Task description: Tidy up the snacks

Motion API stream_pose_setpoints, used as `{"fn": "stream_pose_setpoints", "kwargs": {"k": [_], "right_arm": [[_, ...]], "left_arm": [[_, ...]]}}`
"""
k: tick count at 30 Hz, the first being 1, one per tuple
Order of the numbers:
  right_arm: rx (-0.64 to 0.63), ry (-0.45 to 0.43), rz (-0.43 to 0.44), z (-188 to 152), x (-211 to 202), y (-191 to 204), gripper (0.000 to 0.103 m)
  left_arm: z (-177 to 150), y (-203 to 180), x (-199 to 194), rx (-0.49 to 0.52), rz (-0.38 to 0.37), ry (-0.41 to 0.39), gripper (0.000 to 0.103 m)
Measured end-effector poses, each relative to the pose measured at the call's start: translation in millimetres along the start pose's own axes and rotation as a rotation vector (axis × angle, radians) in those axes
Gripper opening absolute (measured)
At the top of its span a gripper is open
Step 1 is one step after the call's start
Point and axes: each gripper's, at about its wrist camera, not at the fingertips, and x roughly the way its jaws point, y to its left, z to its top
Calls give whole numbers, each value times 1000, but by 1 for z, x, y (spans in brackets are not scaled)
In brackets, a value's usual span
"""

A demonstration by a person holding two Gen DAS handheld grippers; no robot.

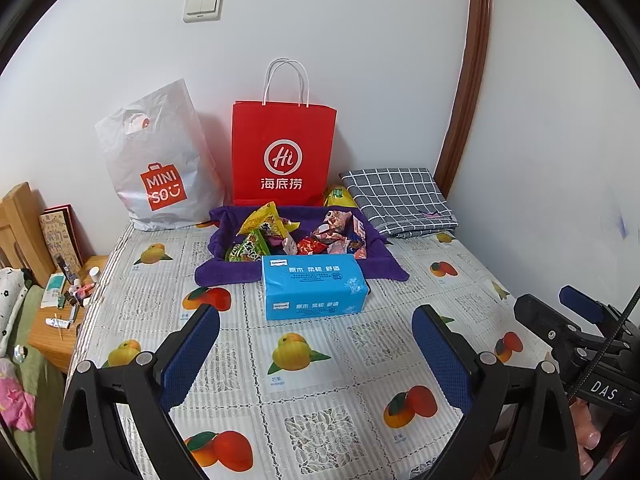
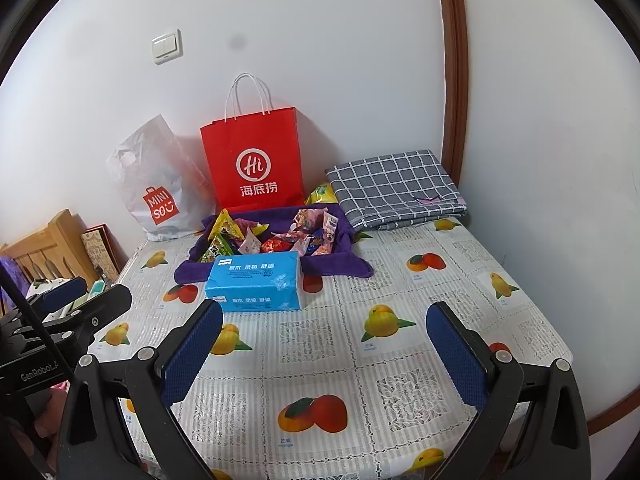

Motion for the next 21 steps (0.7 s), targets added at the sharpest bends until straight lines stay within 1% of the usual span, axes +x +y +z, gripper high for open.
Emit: {"fn": "stream_pose_setpoints", "kwargs": {"k": [21], "right_arm": [[-1, -1, 2, 1, -2, 0, 101]], "left_arm": [[-1, -2, 1, 2, -1, 0, 97]]}}
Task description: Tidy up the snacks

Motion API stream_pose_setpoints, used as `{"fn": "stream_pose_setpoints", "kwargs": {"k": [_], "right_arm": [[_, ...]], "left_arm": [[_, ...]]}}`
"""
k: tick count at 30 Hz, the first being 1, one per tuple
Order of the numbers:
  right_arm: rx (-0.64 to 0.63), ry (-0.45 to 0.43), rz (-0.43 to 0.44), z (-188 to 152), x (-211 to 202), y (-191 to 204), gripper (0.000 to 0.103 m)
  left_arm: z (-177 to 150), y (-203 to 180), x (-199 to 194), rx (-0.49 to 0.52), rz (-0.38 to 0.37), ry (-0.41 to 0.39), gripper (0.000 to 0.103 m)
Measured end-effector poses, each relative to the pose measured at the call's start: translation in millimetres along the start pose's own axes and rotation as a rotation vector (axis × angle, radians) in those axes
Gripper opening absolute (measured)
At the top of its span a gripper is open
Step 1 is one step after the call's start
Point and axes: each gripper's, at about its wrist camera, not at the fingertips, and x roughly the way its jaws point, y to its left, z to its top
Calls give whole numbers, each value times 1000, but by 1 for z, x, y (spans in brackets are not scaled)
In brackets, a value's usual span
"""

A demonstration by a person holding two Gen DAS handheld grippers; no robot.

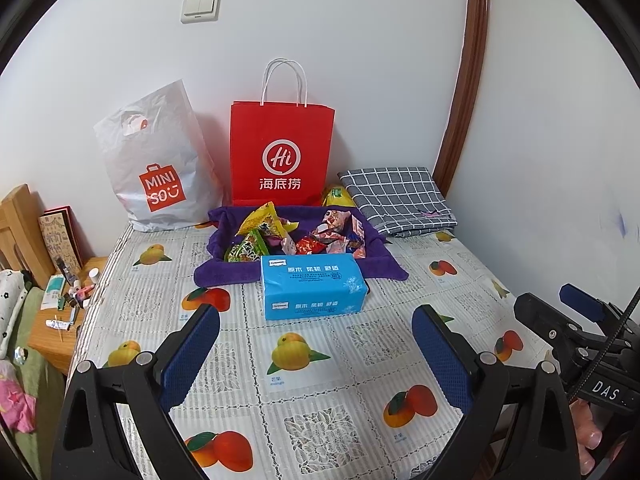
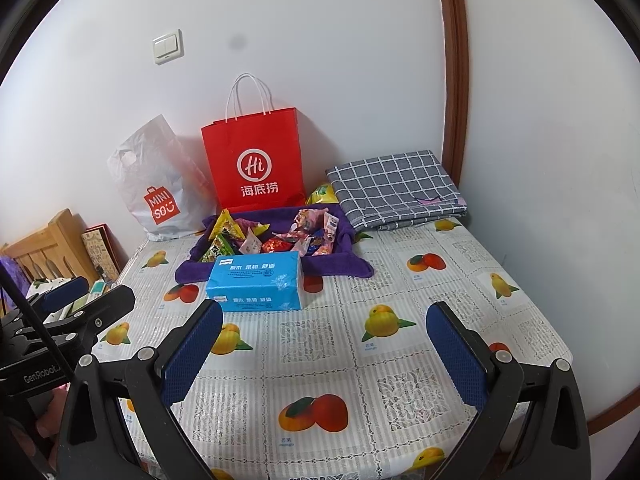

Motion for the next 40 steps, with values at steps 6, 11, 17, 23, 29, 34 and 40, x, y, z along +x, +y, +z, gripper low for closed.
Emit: {"fn": "stream_pose_setpoints", "kwargs": {"k": [6, 11, 17, 23, 29, 34, 40], "right_arm": [[0, -1, 1, 0, 0, 0, 101], [3, 0, 0, 0, -1, 0, 101], [4, -3, 1, 0, -1, -1, 101], [3, -4, 2, -1, -2, -1, 101], [3, -5, 1, -1, -2, -1, 101], [3, -5, -1, -1, -3, 0, 101], [-2, -6, 2, -2, -4, 1, 101]], "left_arm": [[-1, -2, -1, 2, -2, -3, 97], [0, -2, -1, 2, -2, -2, 97], [1, -2, -1, 4, -3, -3, 97], [1, -2, -1, 4, -4, -4, 97], [1, -2, -1, 3, -4, -3, 97], [2, -2, -2, 4, -7, -2, 97], [3, -1, -2, 10, -15, -5, 97]]}}
